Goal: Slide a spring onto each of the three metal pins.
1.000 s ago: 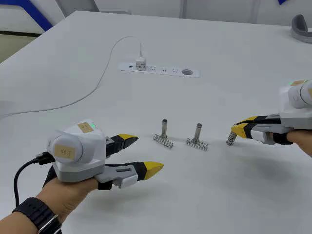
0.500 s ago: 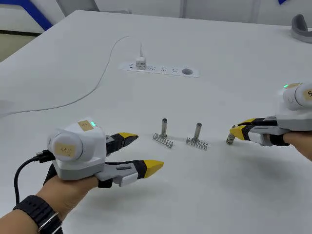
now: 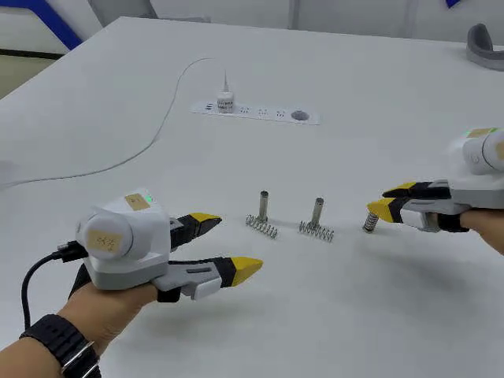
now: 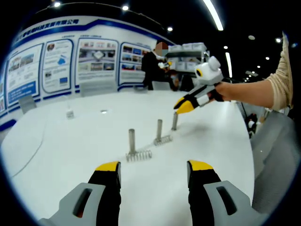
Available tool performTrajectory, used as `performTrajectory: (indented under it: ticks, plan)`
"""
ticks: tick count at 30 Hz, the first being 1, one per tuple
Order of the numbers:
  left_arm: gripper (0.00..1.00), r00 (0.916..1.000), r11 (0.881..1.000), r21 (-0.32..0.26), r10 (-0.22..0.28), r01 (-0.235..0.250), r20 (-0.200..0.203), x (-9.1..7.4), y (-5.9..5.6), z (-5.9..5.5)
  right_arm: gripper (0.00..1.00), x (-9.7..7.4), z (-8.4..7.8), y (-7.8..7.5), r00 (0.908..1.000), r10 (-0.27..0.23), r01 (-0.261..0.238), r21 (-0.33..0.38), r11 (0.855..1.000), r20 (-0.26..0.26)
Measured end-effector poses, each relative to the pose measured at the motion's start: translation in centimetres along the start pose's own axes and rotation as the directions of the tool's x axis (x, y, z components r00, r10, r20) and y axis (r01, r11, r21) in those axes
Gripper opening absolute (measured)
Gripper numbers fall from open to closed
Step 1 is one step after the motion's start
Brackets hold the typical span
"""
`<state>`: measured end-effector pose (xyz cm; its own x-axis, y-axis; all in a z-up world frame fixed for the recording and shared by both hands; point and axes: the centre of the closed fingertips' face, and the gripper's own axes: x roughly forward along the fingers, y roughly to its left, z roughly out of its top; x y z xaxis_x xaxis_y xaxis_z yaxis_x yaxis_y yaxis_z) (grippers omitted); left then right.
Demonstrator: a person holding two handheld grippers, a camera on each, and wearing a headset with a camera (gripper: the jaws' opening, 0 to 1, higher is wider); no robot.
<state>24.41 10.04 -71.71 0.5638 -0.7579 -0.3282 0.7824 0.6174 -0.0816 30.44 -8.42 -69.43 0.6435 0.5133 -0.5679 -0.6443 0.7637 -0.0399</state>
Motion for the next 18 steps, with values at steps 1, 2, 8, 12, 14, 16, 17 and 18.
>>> performTrajectory:
  ticks: [1,2,8,12,14,16,17,18]
  plan:
    - [0.58,1.0000,1.000,0.000,-0.001,0.001,0.001,0.0,0.0,0.0,0.22,-0.1,0.3,0.1,1.0000,-0.001,0.001,-0.007,1.000,0.005]
    - [0.58,1.0000,1.000,0.001,-0.002,0.002,0.001,0.1,-0.1,0.1,0.22,-0.3,0.7,0.3,0.9999,0.000,0.000,-0.017,1.000,0.013]
    - [0.57,1.0000,1.000,0.002,-0.005,0.005,0.004,0.1,-0.2,0.2,0.22,-0.4,2.8,1.9,0.9983,0.032,-0.028,-0.070,0.997,0.049]
    - [0.57,1.0000,1.000,0.006,-0.007,0.007,0.002,0.0,-0.2,0.2,0.22,0.3,3.2,3.1,0.9968,0.064,-0.060,-0.096,0.994,0.048]
    - [0.57,1.0000,1.000,0.009,-0.006,0.006,0.000,0.0,-0.1,0.2,0.22,0.7,2.9,3.6,0.9961,0.081,-0.077,-0.104,0.992,0.036]
    - [0.57,1.0000,1.000,0.010,-0.004,0.004,0.000,-0.1,0.0,0.2,0.21,1.2,2.4,4.2,0.9951,0.097,-0.094,-0.115,0.989,0.018]
    - [0.57,1.0000,1.000,0.010,-0.003,0.003,0.000,-0.2,0.1,0.3,0.21,1.5,2.1,4.5,0.9947,0.103,-0.101,-0.125,0.987,0.004]
    - [0.57,1.0000,1.000,0.010,-0.002,0.002,0.000,-0.2,0.1,0.3,0.21,1.6,1.9,4.7,0.9944,0.106,-0.105,-0.131,0.986,-0.003]
